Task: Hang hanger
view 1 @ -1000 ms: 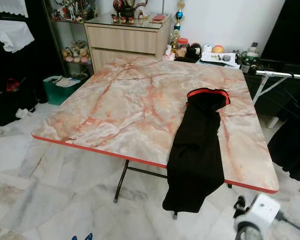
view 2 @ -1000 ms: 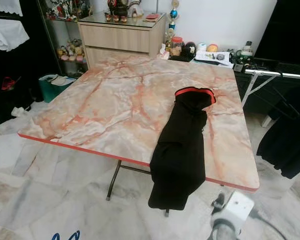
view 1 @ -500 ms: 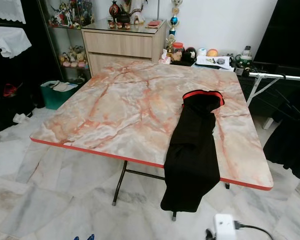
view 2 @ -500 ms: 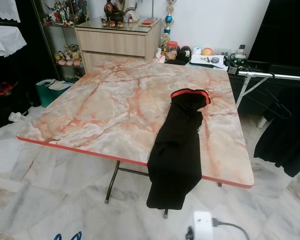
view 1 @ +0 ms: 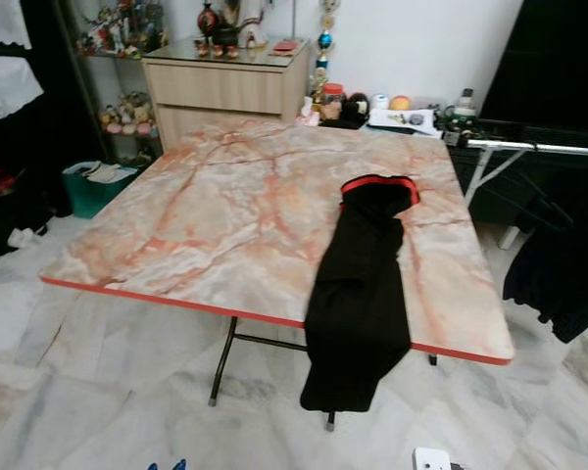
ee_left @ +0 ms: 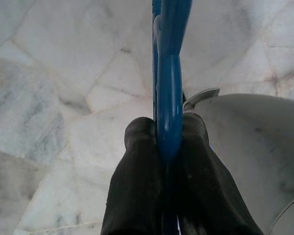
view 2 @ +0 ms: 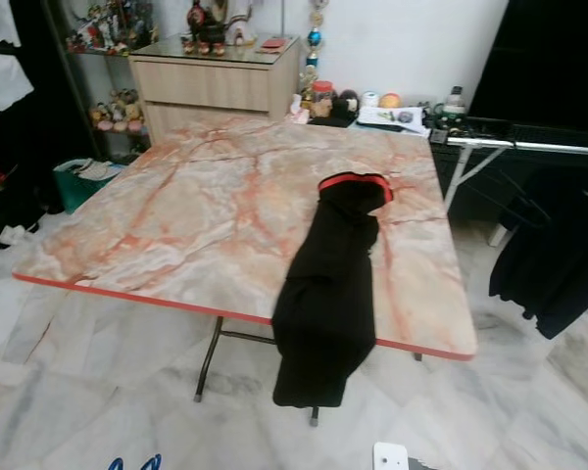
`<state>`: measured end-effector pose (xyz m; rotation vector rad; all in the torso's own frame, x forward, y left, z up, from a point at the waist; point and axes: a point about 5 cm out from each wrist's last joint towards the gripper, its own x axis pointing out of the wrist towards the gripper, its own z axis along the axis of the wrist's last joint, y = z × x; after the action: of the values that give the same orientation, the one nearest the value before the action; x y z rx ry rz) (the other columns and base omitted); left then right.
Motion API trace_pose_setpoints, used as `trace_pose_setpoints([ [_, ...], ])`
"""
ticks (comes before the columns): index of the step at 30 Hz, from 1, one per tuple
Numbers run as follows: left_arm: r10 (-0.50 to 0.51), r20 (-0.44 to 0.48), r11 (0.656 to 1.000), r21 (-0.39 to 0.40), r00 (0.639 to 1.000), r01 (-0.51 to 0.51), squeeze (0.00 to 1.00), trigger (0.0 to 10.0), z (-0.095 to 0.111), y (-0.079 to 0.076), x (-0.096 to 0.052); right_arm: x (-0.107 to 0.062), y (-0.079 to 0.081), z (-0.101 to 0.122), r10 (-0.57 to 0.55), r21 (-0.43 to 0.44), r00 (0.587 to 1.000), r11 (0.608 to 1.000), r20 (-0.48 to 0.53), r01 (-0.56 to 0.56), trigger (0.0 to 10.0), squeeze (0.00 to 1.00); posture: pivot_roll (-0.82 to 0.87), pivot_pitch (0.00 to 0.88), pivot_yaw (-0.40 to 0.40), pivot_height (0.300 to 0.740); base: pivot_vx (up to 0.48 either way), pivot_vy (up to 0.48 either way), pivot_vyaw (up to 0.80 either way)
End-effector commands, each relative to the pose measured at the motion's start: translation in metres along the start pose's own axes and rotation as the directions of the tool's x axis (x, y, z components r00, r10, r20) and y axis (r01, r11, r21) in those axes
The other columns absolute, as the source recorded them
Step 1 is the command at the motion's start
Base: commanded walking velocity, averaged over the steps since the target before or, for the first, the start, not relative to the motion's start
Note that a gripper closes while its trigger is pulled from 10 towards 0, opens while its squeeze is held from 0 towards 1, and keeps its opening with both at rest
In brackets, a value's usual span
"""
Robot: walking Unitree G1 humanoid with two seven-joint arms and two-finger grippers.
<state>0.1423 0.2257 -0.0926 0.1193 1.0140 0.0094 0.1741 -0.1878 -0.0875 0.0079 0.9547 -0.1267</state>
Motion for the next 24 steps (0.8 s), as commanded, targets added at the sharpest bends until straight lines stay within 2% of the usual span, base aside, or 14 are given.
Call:
trace_pose_setpoints([
  [1, -0.006, -0.014, 1.0, 0.02, 1.0, 0.007, 0.0, 10.0, -0.0038, 0.0009, -0.001, -0.0005, -0.0022, -0.0021, -0.013, 0.016, 1.0, 1.0, 0.001, 0.013, 10.0, 0.0, 0.12, 0.019, -0.001, 0.74, 0.0, -0.341, 0.0],
  [5, -0.008, -0.016, 1.0, 0.023, 1.0, 0.008, 0.0, 10.0, -0.004, 0.0008, -0.0009, -0.0009, -0.0042, -0.0039, -0.018, 0.041, 1.0, 0.999, -0.002, 0.018, 10.0, 0.0, 0.12, 0.016, 0.001, 0.74, 0.0, -0.341, 0.0],
  [11, -0.008, -0.015, 1.0, 0.024, 1.0, 0.009, 0.0, 10.0, -0.0036, 0.0002, -0.0008, -0.0012, -0.0055, -0.0056, -0.02, 0.058, 1.0, 0.998, -0.005, 0.021, 10.0, 0.0, 0.13, 0.015, 0.001, 0.74, 0.0, -0.34, -0.64],
  [24, -0.015, -0.017, 0.999, 0.028, 1.0, 0.015, 0.0, 10.0, -0.0033, -0.0027, -0.0003, -0.0018, -0.0107, -0.0066, -0.055, 0.051, 0.999, 0.997, 0.002, 0.054, 10.0, 0.0, 0.13, 0.014, -0.001, 0.74, 0.0, -0.335, 0.0],
])
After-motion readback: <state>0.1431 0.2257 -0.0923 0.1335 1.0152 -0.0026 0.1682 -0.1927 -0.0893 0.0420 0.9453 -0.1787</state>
